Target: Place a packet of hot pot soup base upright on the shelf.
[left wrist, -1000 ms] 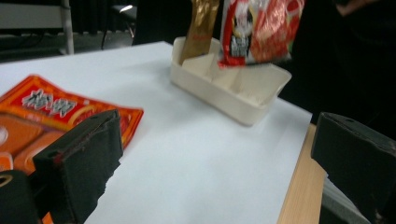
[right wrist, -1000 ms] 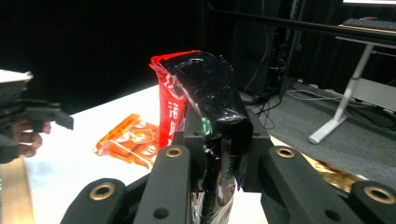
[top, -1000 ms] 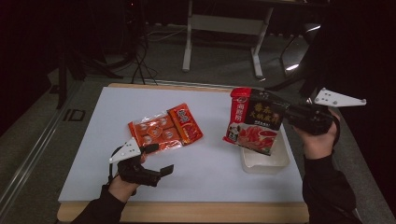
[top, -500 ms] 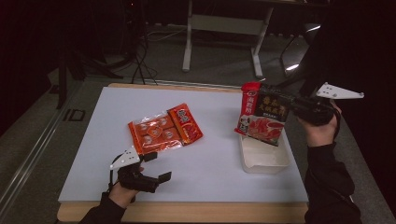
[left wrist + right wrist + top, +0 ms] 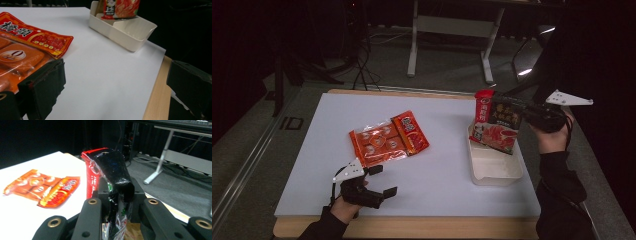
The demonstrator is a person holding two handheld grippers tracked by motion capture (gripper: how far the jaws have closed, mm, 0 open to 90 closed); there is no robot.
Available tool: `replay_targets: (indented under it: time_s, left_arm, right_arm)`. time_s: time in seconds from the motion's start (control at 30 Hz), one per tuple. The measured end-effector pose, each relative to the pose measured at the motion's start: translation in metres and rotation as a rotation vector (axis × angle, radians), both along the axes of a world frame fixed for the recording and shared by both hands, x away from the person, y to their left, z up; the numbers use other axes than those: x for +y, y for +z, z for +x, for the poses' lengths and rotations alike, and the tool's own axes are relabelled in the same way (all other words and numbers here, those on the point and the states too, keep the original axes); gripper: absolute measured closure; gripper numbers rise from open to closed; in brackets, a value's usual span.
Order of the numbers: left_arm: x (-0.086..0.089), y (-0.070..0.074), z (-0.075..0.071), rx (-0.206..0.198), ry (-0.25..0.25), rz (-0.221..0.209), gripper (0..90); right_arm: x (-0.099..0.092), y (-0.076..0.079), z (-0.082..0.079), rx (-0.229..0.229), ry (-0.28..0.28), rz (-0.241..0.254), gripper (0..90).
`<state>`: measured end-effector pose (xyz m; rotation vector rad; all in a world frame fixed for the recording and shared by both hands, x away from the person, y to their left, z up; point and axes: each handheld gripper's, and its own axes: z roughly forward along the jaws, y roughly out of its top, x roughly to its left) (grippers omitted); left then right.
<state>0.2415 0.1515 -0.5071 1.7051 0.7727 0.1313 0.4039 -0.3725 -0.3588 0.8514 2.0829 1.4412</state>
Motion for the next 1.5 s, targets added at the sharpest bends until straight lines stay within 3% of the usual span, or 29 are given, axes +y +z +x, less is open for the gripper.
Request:
replay_targets:
  time_s: [0.23,0.43,0.67,0.83,1.13,1.3,1.33,1.37,1.4,1.5]
  left_arm:
    - [0.002,-0.003,0.002,0.007,0.007,-0.002,2.8]
    - [0.004,-0.004,0.003,0.015,0.011,-0.007,2.8]
    - [0.004,-0.005,0.004,0.013,0.019,-0.004,2.8]
    - [0.004,-0.006,0.004,0.012,0.013,0.0,2.8]
    - [0.003,-0.006,0.004,-0.009,0.012,0.008,2.8]
    - [0.003,-0.006,0.004,-0.012,0.005,-0.004,2.7]
    - [0.003,-0.006,0.005,-0.018,0.004,-0.008,2.7]
    - [0.004,-0.006,0.005,-0.025,0.003,-0.006,3.6]
    - [0.004,-0.007,0.005,-0.036,0.002,-0.009,4.1]
    - [0.005,-0.007,0.005,-0.041,0.008,-0.012,4.1]
  right_arm:
    - [0.005,-0.017,0.014,0.025,-0.004,-0.008,76.9]
    - [0.014,-0.026,0.014,0.034,0.043,-0.032,76.1]
    - [0.011,-0.033,0.01,0.044,0.041,0.007,75.4]
    - [0.001,-0.051,0.006,0.056,0.024,0.053,74.0]
    - [-0.016,-0.067,-0.003,0.06,-0.016,0.09,71.2]
    - [-0.02,-0.066,-0.005,0.083,-0.027,0.105,63.5]
    - [-0.02,-0.063,-0.008,0.086,-0.044,0.107,61.6]
    - [-0.016,-0.054,-0.014,0.094,-0.085,0.052,58.6]
    - [-0.012,-0.047,-0.019,0.065,-0.095,0.031,49.9]
    - [-0.011,-0.038,-0.022,0.062,-0.099,0.062,46.5]
